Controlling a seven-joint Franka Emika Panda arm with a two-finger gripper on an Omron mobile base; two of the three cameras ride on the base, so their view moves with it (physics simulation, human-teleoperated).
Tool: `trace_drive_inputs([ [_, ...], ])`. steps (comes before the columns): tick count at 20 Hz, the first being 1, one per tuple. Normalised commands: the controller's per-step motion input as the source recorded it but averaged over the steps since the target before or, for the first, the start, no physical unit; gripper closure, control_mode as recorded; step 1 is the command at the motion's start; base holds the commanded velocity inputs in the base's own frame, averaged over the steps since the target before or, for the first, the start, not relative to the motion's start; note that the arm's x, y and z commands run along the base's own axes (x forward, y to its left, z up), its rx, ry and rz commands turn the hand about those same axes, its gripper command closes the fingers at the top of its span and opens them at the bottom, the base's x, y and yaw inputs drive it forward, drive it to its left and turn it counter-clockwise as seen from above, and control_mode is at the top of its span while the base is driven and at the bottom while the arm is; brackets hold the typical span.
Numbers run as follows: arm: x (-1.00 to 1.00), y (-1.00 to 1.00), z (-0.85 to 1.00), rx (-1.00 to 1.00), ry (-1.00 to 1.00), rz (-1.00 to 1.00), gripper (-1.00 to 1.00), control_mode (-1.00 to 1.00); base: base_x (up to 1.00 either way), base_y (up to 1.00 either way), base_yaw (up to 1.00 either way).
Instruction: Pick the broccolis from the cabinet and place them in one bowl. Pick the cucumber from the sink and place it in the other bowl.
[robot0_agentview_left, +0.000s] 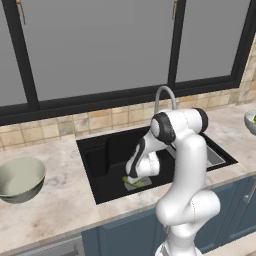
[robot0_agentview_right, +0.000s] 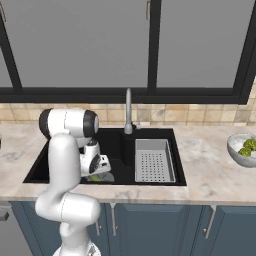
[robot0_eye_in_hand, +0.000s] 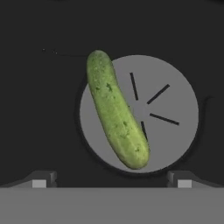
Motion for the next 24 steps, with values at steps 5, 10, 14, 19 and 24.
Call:
trace_drive_inputs([
  [5,0.32,0.10,-0.31,0.00,0.00,0.00,-1.00,-1.00,0.00,0.00,0.00],
  [10,0.28,0.09,-0.25,0.00,0.00,0.00,-1.00,-1.00,0.00,0.00,0.00],
  [14,0.32,0.11,-0.07,0.00,0.00,0.00,-1.00,-1.00,0.00,0.00,0.00],
  [19,0.21,0.09,0.00,0.00,0.04,0.00,-1.00,-1.00,0.00,0.00,0.00],
  [24,0.08,0.11,0.00,0.00,0.03,0.00,-1.00,-1.00,0.00,0.00,0.00],
])
